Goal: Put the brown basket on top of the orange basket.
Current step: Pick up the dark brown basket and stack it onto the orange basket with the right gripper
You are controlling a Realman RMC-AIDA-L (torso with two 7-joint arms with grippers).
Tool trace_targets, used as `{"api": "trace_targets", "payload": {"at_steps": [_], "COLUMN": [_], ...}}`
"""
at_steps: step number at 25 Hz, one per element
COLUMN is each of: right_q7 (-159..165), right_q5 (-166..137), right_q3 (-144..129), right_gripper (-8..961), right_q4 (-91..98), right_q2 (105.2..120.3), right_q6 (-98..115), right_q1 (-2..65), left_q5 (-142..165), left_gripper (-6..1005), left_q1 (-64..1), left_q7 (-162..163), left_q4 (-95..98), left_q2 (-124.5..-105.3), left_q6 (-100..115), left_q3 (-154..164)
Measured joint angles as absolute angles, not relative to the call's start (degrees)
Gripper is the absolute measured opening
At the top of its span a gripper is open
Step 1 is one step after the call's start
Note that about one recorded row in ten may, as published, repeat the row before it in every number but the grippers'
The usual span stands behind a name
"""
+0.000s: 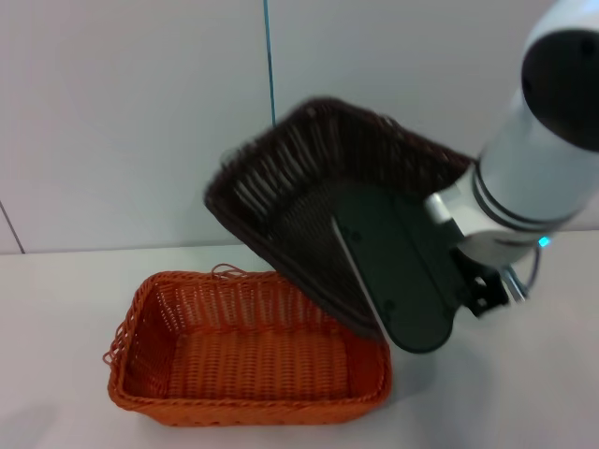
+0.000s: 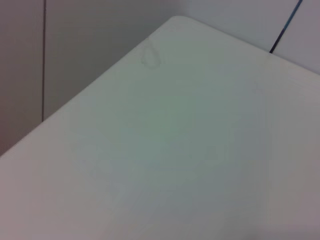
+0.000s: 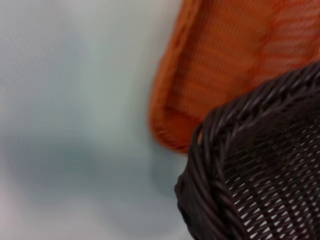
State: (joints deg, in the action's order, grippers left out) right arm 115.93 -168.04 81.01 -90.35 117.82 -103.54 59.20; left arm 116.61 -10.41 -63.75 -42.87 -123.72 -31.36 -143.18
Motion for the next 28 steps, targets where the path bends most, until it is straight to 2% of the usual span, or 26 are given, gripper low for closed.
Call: {"api": "trace_targets", "payload": {"at_steps": [7,15,19,24,28], "right_q7": [107.39,101.78,99.52,98.71,96.10], "right_q5": [-167.00,-163.13,-160.35,-157.54,-157.02], "right_q3": [80.73,76.20,75.56,74.70,73.87], "right_gripper": [151,151,151,150,150], "right_q4": [-90.93,-90.60,-90.44,-91.68,-91.82], "right_q2": [118.47,118.54,117.63,115.04,114.28], "right_q6": [-100.44,-95.80,-94.60,-93.26,-92.66], "right_q1": [63.34,62.64,61.86,60.72,59.90], "left_q5": [116.44,115.90,115.54,112.91,111.35], "left_gripper": [638,639,639,640,640], "left_q1": [-9.68,-9.36,-9.45,-9.54,-9.55], "left_q7": [-63.68,-63.69,-63.69,-63.69,-64.12], "left_q4": [-42.88,-43.17,-43.18,-43.14,-43.40], "left_q2": [-123.78,-123.84,-123.90,-124.06,-124.21], "left_q6": [-32.31,-34.09,-34.16,-35.38,-36.58], "left_q3": [-144.81,-144.99,-144.93,-144.47,-144.24]}}
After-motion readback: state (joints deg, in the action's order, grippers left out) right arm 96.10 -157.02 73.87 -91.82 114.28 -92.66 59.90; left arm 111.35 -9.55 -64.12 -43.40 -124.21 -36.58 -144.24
